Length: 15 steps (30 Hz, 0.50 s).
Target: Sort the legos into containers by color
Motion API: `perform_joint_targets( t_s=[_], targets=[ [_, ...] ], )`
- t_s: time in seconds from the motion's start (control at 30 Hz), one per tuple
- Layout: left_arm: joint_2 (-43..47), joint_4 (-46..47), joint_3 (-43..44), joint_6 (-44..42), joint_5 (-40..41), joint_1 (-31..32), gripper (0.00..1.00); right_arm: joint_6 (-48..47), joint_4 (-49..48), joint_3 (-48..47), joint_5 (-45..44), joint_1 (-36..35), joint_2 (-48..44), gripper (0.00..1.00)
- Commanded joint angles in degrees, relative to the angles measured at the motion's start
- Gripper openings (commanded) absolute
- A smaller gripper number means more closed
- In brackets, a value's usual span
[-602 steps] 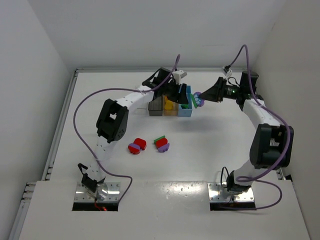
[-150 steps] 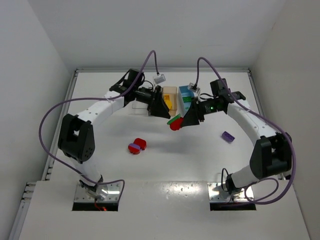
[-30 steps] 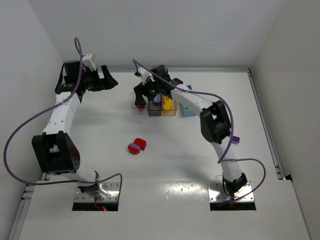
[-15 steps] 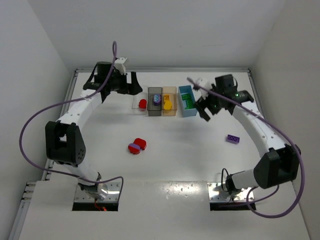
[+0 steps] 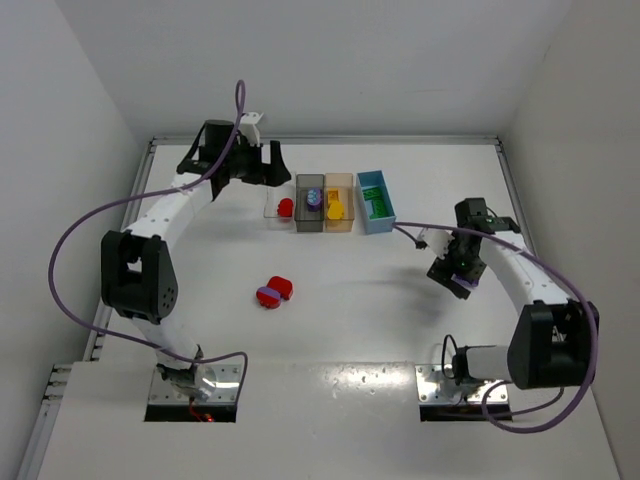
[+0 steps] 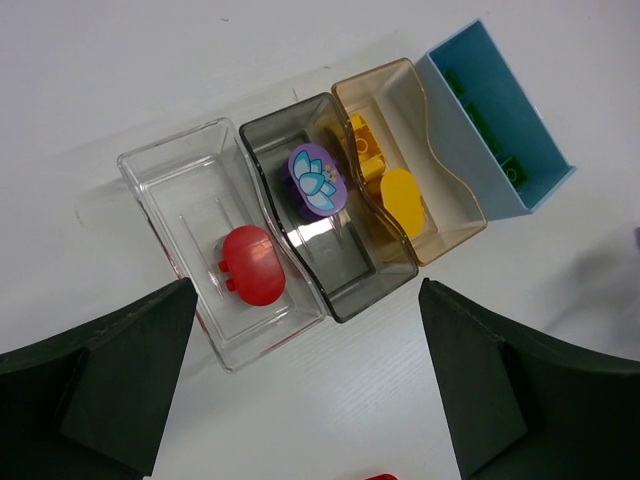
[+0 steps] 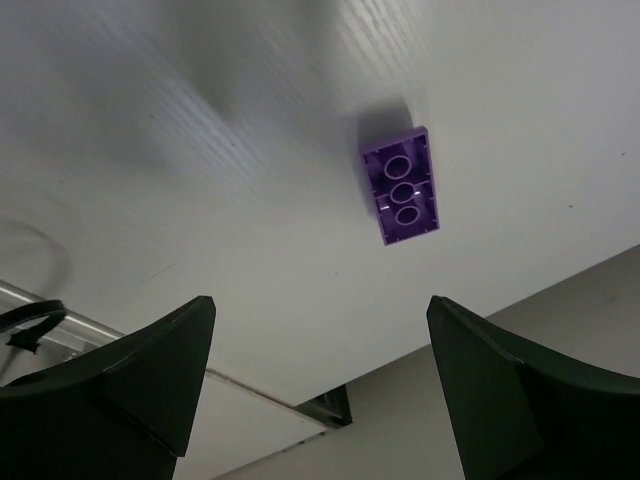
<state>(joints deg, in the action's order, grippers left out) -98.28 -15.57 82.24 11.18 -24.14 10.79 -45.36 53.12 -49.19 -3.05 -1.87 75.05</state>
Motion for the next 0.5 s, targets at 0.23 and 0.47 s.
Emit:
perform_joint_targets(
  t_s=[0.23,0.47],
  targets=[
    [-1.04,2.48,2.23,-0.9,-0.29,0.29,1.0,-9.03,-8.12,-6.44,-2.66,5.82,15.12,0.87],
    [-1.04,2.48,2.23,-0.9,-0.29,0.29,1.0,-14.04,-10.06,-9.6,-2.66,8.55,23.47,0.87]
  ],
)
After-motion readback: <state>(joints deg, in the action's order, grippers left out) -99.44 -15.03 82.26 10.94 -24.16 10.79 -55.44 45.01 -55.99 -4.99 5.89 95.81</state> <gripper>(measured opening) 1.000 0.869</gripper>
